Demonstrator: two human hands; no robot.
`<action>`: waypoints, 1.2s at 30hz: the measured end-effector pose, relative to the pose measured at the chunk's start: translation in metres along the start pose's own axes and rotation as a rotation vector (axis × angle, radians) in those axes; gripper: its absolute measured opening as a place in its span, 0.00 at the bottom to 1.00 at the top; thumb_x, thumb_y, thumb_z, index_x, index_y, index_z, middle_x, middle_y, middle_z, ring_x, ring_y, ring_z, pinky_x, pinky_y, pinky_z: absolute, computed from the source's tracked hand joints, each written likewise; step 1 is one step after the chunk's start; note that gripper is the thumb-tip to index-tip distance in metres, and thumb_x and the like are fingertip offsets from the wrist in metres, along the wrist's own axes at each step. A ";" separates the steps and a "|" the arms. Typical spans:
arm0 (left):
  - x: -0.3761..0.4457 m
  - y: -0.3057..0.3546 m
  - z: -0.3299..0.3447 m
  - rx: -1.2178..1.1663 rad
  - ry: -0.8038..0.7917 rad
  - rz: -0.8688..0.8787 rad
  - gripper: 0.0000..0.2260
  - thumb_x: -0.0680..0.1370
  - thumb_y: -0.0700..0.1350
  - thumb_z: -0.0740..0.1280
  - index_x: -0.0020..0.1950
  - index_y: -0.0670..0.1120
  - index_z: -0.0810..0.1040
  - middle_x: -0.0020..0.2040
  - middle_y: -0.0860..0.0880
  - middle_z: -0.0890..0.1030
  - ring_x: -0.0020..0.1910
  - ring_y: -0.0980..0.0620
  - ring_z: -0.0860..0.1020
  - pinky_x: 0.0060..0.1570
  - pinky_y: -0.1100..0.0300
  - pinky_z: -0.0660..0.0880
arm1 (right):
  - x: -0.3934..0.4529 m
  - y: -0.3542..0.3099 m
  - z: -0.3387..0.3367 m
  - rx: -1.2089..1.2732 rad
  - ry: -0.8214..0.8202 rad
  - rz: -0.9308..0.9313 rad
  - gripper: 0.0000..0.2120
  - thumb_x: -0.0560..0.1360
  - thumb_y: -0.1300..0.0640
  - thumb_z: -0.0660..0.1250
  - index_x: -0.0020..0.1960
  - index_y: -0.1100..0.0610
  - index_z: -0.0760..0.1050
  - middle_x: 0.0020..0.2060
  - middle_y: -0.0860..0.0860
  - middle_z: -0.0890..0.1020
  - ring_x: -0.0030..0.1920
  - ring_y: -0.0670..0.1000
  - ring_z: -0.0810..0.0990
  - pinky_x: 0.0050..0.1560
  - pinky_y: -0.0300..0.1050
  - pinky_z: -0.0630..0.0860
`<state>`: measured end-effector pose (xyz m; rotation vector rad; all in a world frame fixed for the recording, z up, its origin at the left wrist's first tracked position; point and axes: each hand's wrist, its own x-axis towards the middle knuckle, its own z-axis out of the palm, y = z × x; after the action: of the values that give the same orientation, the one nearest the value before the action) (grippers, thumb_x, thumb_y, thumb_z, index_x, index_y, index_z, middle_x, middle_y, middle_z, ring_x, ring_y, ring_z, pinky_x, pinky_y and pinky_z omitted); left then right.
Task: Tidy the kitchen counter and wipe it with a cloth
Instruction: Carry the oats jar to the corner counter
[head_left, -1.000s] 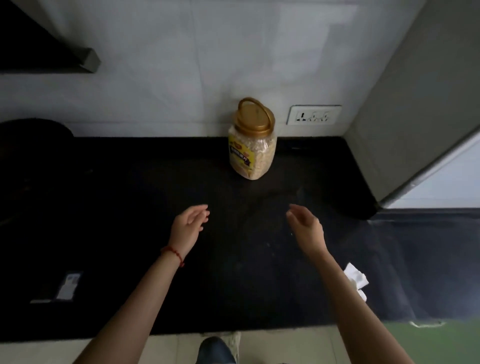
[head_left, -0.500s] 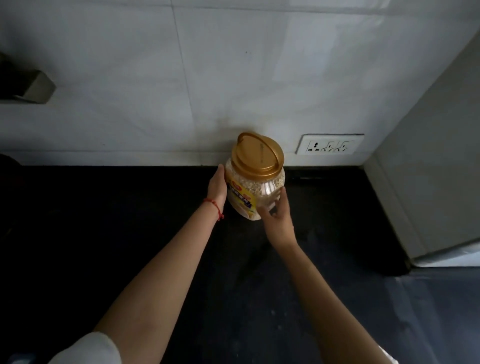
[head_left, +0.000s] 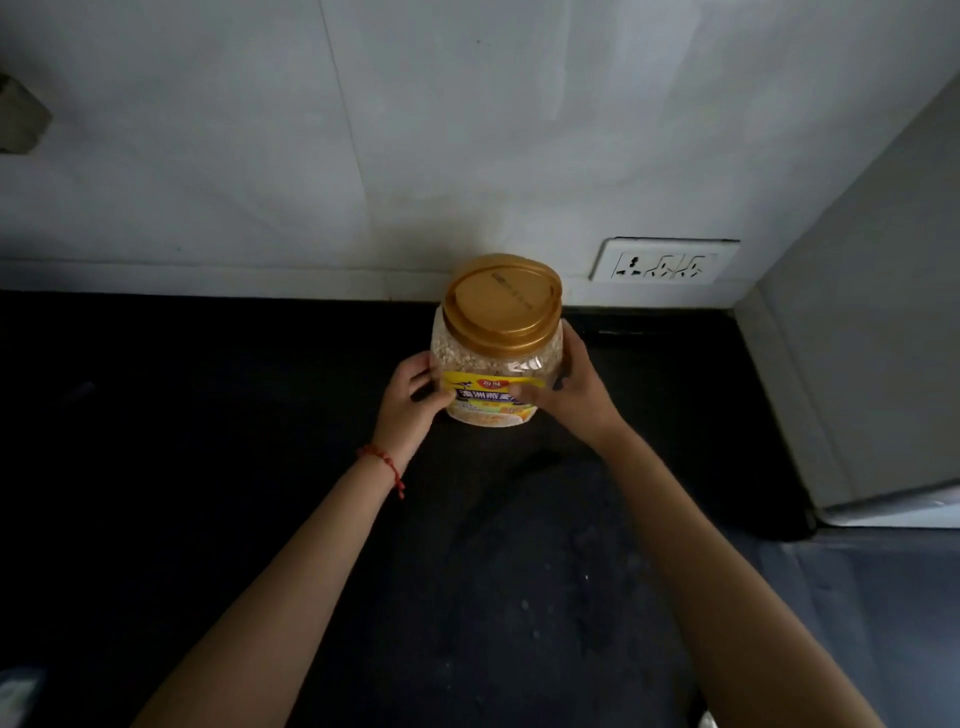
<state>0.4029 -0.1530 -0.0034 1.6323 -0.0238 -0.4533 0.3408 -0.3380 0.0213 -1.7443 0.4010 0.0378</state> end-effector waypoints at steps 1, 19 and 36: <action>0.004 0.000 -0.003 0.050 -0.054 -0.002 0.28 0.69 0.32 0.68 0.67 0.46 0.66 0.66 0.48 0.71 0.64 0.53 0.69 0.63 0.53 0.67 | 0.004 0.000 -0.003 -0.027 -0.023 0.002 0.50 0.63 0.58 0.76 0.74 0.49 0.49 0.70 0.51 0.67 0.67 0.49 0.67 0.64 0.48 0.70; -0.011 -0.004 -0.022 0.197 -0.328 0.005 0.39 0.53 0.42 0.81 0.61 0.50 0.69 0.53 0.53 0.78 0.55 0.55 0.78 0.59 0.49 0.75 | -0.036 0.001 -0.001 0.003 -0.039 -0.055 0.42 0.57 0.56 0.80 0.66 0.46 0.64 0.61 0.50 0.76 0.62 0.52 0.74 0.62 0.57 0.74; -0.227 -0.004 -0.039 -0.182 0.353 0.065 0.38 0.49 0.68 0.74 0.54 0.53 0.74 0.49 0.49 0.81 0.41 0.57 0.83 0.36 0.65 0.80 | -0.162 -0.032 0.075 0.393 -0.403 -0.011 0.21 0.73 0.59 0.67 0.63 0.51 0.66 0.50 0.53 0.81 0.46 0.50 0.84 0.41 0.41 0.81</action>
<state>0.2047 -0.0519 0.0573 1.5066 0.2222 -0.1087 0.2124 -0.2215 0.0745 -1.3095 0.0917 0.2801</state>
